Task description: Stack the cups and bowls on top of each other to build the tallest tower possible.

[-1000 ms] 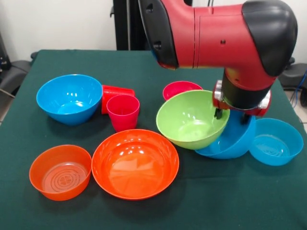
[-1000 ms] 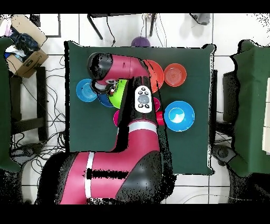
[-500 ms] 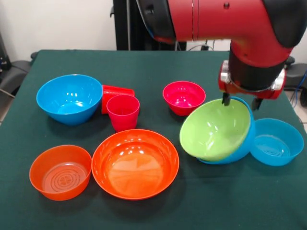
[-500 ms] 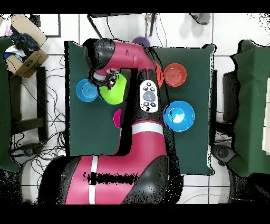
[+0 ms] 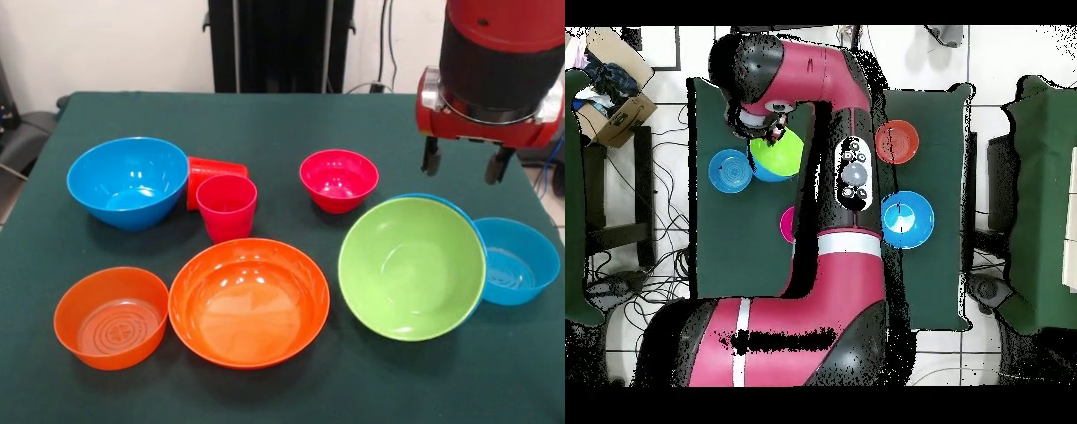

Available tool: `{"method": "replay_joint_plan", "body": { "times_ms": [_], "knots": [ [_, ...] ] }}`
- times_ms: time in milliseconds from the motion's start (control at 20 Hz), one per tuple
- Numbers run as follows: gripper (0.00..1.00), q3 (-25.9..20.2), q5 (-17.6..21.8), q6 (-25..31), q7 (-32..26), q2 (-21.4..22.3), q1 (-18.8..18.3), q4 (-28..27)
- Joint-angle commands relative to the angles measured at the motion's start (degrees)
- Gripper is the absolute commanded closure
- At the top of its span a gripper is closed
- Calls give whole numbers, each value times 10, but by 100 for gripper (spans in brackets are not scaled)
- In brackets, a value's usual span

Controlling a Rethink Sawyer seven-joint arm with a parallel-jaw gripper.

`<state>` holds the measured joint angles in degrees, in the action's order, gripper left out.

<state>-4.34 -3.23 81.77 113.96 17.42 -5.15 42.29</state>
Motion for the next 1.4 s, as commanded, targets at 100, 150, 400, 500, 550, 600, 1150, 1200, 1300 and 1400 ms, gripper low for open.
{"method": "replay_joint_plan", "body": {
  "times_ms": [100, 150, 400, 500, 550, 600, 1150, 1200, 1300, 1400],
  "knots": [
    [0, -30, 48, -21, -37, -66, -10, -77],
    [0, -31, 49, -24, -37, -73, -10, -85],
    [0, -26, 52, -22, -23, -110, -8, -143],
    [0, -24, 54, -26, -17, -124, -6, -166],
    [0, -22, 55, -27, -11, -131, -5, -178],
    [0, -21, 54, -25, -9, -137, -4, -189],
    [0, -34, 35, 12, -54, -200, -4, -214],
    [0, -37, 32, 18, -60, -204, -5, -217],
    [0, -46, 23, 32, -76, -205, -5, -214],
    [0, -54, 13, 37, -91, -203, -4, -204]
  ]
}}
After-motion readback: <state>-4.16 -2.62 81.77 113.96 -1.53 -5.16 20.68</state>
